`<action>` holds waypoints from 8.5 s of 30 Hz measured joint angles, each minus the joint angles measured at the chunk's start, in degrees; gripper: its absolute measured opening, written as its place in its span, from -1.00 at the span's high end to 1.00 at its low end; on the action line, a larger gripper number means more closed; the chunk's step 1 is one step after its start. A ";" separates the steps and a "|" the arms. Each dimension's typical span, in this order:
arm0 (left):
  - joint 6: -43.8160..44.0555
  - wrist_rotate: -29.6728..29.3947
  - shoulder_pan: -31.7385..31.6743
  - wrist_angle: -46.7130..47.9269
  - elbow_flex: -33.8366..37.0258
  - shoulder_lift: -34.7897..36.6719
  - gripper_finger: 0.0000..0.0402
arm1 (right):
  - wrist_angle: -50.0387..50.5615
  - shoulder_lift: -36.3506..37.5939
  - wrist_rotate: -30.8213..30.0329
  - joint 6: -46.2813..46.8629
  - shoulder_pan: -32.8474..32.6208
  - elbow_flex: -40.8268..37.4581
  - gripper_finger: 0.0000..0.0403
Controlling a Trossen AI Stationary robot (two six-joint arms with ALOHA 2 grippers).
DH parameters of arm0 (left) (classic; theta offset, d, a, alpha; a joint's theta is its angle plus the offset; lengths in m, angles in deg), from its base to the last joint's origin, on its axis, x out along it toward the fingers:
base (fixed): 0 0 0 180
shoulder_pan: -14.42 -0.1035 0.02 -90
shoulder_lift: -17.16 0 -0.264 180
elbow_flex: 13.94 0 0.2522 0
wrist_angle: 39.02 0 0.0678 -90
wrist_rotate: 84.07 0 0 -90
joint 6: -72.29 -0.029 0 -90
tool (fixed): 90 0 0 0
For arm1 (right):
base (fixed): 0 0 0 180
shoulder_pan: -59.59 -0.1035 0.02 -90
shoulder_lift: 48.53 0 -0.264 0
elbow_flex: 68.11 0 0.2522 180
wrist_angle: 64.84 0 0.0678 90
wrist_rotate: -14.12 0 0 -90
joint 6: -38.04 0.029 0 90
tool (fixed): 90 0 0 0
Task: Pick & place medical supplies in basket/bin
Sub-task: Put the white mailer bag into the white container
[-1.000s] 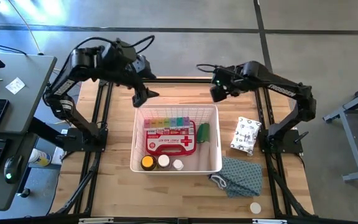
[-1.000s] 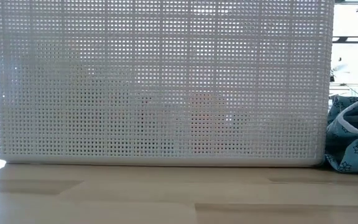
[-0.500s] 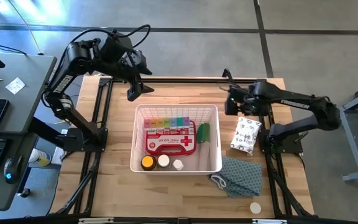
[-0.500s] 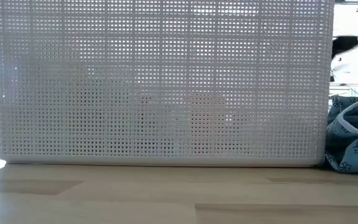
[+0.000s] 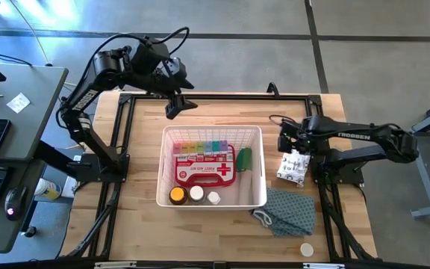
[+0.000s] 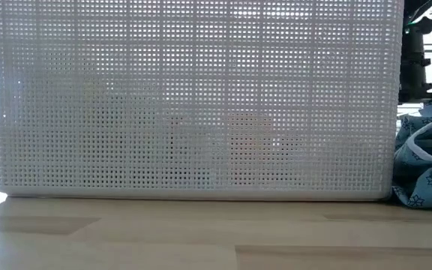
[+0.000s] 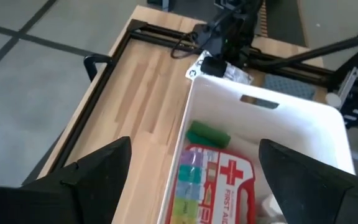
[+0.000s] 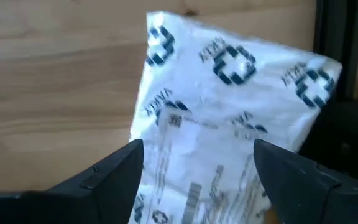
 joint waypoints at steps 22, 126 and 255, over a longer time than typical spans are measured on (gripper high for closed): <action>3.85 -1.79 -0.01 -0.87 0.00 -0.42 -0.92 | -27.24 -0.39 0.08 -1.81 3.74 -5.20 -0.50; 7.04 -2.12 0.01 6.87 0.00 -0.42 -0.92 | -31.10 19.88 14.31 -23.32 10.10 6.13 1.00; -5.55 -13.44 -1.89 12.51 -0.07 5.28 -0.92 | -33.97 -43.58 27.37 -52.83 -14.32 67.65 0.25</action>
